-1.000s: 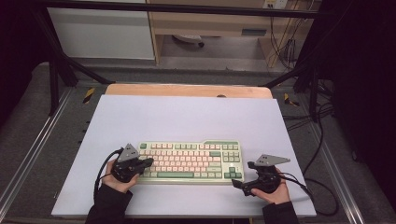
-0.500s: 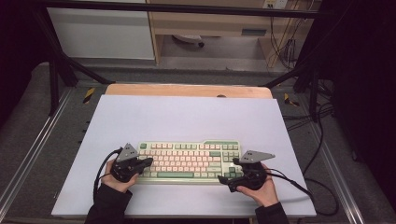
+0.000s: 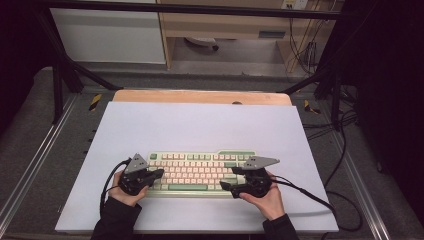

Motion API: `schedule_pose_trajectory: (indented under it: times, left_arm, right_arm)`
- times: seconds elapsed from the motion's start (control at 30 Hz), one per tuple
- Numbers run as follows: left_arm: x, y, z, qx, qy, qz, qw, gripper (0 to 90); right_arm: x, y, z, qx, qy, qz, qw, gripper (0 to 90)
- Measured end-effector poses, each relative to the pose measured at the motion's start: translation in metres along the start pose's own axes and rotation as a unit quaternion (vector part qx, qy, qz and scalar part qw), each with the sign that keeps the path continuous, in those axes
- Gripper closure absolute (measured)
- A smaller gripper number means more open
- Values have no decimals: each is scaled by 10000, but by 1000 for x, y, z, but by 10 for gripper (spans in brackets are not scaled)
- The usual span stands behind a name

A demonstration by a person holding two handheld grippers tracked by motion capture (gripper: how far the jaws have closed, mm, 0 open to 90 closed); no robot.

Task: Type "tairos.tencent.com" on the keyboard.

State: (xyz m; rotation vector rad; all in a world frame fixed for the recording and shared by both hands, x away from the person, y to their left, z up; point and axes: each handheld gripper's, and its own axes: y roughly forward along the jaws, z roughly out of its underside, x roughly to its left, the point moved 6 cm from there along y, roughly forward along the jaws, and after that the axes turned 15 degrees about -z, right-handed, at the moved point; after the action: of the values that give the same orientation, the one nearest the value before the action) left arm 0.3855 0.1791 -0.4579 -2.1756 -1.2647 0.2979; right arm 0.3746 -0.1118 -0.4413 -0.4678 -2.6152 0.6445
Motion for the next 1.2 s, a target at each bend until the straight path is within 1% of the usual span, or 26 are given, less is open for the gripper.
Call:
schedule_pose_trajectory:
  times: [0.07, 0.1, 0.13, 0.27, 0.4, 0.57, 0.7, 0.87, 0.97, 1.0, 1.07, 1.2]
  left_arm:
    - [0, 0, 0, -5, -3, -1, 10000, 900]
    - [0, 0, 0, -3, 1, 1, 10000, 900]
    - [-1, 0, 0, -2, 3, 3, 10000, 900]
    - [0, 0, 0, -5, 0, 2, 10000, 900]
    - [0, 0, 0, -7, -3, 2, 10000, 900]
    - [-1, 0, 0, 1, 8, 11, 10000, 900]
    - [-1, 0, 0, -6, 8, 8, 10000, 900]
    - [-1, 0, 0, -7, 9, 12, 10000, 900]
    - [0, 0, -1, -18, -2, 13, 10000, 900]
    - [0, 0, -1, -21, -1, 13, 10000, 900]
    - [0, 0, -1, -20, -4, 14, 10000, 900]
    - [-1, 0, -1, -22, -3, 17, 10000, 900]
  right_arm:
    - [1, 5, -3, 31, -31, -18, 10000, 356]
    - [3, 11, -7, 48, -42, -62, 10000, 383]
    - [3, 11, -7, 48, -42, -62, 10000, 383]
    - [5, 20, -12, 102, -51, -127, 9999, 451]
    - [5, 29, -16, 161, -73, -114, 9998, 514]
    - [5, 38, -18, 248, -98, -72, 9996, 570]
    - [3, 44, -20, 208, -15, -104, 9997, 625]
    - [1, 50, -20, 282, 41, -34, 9996, 688]
    - [0, 54, -22, 271, 82, -43, 9996, 714]
    - [0, 55, -22, 279, 98, -14, 9996, 724]
    - [-1, 58, -24, 269, 77, 12, 9996, 748]
    - [-3, 62, -26, 199, 211, -14, 9996, 794]
